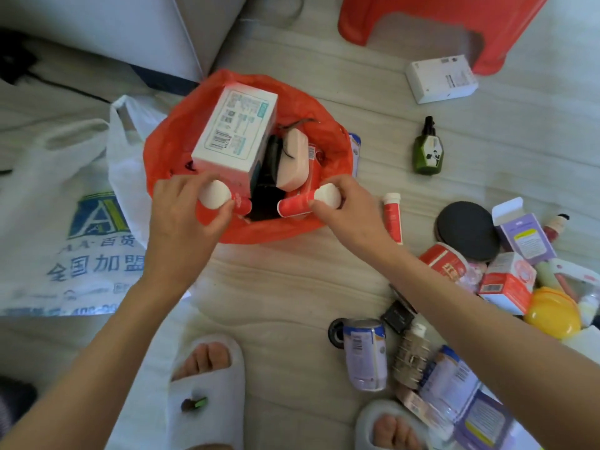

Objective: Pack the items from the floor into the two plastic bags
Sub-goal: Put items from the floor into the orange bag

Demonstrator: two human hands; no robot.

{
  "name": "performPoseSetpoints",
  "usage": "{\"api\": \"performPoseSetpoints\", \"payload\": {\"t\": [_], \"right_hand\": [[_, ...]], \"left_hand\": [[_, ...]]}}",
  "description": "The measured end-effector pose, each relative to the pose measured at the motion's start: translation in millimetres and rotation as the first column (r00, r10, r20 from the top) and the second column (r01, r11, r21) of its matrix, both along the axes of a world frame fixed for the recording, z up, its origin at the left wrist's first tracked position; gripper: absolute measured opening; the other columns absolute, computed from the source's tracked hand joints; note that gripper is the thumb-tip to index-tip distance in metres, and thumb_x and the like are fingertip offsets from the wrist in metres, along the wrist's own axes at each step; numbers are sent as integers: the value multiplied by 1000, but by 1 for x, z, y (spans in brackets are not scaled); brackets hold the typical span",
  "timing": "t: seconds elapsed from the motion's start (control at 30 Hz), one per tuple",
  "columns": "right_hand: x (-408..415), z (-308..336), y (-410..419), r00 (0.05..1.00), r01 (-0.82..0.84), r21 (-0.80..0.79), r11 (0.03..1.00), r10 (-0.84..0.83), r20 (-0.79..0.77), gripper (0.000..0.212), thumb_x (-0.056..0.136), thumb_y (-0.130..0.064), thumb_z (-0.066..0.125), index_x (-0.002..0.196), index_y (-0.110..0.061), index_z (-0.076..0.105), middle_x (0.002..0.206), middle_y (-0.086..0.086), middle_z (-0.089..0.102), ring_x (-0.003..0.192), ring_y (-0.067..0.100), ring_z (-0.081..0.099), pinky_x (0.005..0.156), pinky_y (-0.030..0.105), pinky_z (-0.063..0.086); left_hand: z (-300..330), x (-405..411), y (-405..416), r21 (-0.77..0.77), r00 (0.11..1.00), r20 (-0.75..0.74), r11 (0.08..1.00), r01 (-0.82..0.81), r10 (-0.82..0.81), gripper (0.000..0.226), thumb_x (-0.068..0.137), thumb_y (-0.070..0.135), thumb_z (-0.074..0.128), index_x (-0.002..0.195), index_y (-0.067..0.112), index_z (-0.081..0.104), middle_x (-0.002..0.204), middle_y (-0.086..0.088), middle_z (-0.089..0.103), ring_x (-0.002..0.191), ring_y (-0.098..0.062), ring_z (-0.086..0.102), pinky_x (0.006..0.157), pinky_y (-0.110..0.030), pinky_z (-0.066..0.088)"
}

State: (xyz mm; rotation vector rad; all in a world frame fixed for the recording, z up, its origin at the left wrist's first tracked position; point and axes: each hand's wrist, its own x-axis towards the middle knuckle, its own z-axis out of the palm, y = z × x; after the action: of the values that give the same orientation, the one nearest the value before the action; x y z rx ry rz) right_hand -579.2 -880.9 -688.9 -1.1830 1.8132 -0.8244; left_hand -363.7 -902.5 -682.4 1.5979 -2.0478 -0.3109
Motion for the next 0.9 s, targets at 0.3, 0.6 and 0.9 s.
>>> {"api": "performPoseSetpoints", "payload": {"t": [0.3,0.6,0.9], "right_hand": [[30,-19,-34,870,-281,127,951,308,-385,39,85,-14,58,124,-10,52,121,15,54,114,31,49,88,33,37],[6,-17,0,891,-285,6,959,267,-368,33,86,-11,56,119,-12,58,115,6,57,109,19,51,83,15,28],[-73,-40,92,911,245,155,957,-172,-375,18,90,-26,55,101,-11,55,98,5,58,93,23,55,68,25,39]], "left_hand": [[-24,6,-17,94,970,232,994,47,-68,32,72,20,74,100,10,65,93,-9,68,95,-34,49,76,-43,33],[-25,-7,3,-13,959,270,996,90,-84,25,79,20,58,103,14,62,106,-4,64,102,-24,47,80,-34,25],[-49,-70,71,131,810,313,867,480,-496,40,77,19,41,114,11,54,125,-14,58,120,-30,49,91,-41,39]]}}
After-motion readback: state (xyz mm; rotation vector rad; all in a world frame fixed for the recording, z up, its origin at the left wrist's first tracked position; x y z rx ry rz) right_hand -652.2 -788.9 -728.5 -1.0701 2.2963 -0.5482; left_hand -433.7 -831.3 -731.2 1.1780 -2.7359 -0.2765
